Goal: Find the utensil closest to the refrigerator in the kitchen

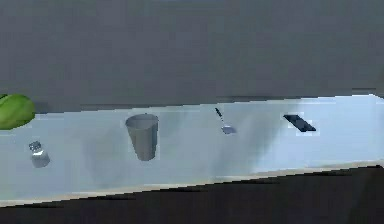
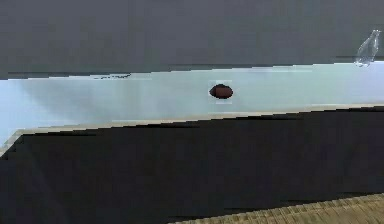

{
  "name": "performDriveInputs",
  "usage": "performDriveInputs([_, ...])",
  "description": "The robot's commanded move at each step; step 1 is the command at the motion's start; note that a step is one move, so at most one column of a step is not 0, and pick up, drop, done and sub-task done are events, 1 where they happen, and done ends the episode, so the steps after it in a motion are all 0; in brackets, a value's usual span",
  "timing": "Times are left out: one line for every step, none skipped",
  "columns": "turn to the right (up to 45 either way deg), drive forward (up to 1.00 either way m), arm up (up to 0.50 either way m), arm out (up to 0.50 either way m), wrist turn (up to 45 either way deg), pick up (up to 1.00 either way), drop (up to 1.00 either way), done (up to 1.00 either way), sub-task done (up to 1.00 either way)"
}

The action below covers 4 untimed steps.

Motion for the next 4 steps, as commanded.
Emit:
performDriveInputs([45.0, 0.00, 0.00, 0.00, 0.0, 0.00, 0.00, 0.00, 0.00])
performDriveInputs([45.0, 0.00, 0.00, 0.00, 0.0, 0.00, 0.00, 0.00, 0.00])
performDriveInputs([45.0, 0.00, 0.00, 0.00, 0.0, 0.00, 0.00, 0.00, 0.00])
performDriveInputs([42.0, 0.00, 0.00, 0.00, 0.0, 0.00, 0.00, 0.00, 0.00])
